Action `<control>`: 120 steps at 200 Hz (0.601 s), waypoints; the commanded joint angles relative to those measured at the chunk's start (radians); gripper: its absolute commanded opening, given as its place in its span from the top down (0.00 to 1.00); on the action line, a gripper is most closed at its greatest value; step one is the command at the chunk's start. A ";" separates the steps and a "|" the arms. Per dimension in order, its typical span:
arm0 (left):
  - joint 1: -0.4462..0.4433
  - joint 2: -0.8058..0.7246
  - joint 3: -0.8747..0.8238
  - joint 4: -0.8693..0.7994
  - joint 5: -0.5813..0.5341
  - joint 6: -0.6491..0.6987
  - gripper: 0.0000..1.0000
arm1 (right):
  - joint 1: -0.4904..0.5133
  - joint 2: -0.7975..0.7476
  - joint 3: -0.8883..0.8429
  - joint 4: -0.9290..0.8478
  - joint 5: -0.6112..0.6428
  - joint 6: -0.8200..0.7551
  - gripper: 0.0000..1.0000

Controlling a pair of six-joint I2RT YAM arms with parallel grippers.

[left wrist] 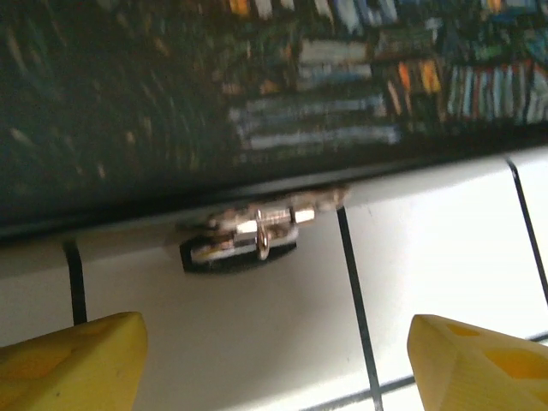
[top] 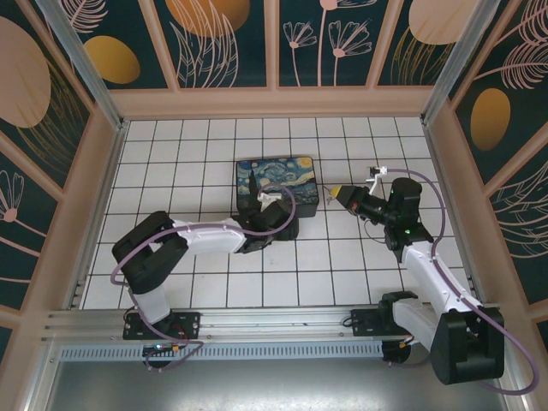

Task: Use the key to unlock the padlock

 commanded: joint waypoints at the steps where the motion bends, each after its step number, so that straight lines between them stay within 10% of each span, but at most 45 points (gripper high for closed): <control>1: 0.001 0.031 0.043 -0.065 -0.131 -0.032 0.22 | -0.008 -0.001 0.016 0.011 -0.001 0.003 1.00; 120: -0.002 0.133 0.119 -0.053 -0.144 -0.020 0.57 | -0.008 0.017 -0.011 0.038 -0.028 0.004 1.00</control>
